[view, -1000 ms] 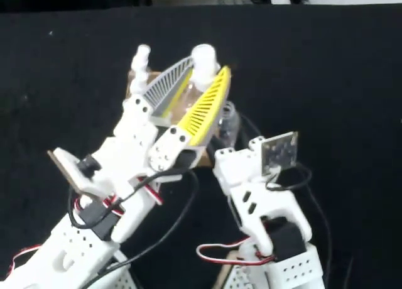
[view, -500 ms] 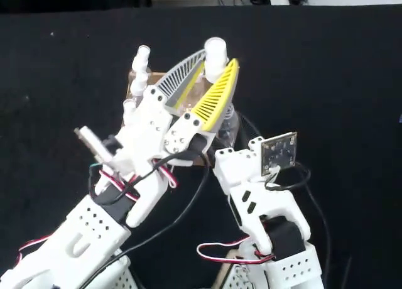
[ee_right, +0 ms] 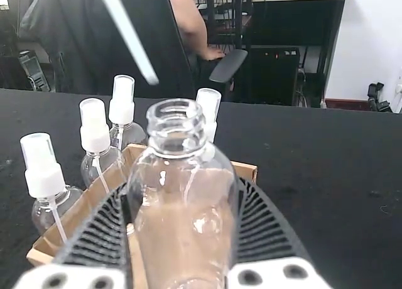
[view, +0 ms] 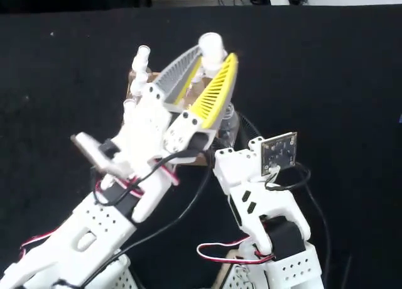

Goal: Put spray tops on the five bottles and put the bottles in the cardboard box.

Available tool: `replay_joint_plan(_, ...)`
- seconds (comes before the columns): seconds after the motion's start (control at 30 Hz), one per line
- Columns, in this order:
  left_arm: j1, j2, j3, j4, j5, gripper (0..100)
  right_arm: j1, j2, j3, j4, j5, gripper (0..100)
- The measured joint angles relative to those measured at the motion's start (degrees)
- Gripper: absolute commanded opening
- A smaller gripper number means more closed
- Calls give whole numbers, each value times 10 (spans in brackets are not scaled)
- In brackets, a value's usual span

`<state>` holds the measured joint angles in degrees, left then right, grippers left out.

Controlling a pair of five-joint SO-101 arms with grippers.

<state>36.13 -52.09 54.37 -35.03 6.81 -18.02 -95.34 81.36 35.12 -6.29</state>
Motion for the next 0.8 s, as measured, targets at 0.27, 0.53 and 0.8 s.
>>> replay_joint_plan(0.27,1,54,0,-4,0,30,0,0,0,0,0,11)
replay_joint_plan(0.53,1,59,0,75,0,30,0,0,0,0,0,11)
replay_joint_plan(0.8,2,59,0,159,0,91,0,0,0,0,0,11)
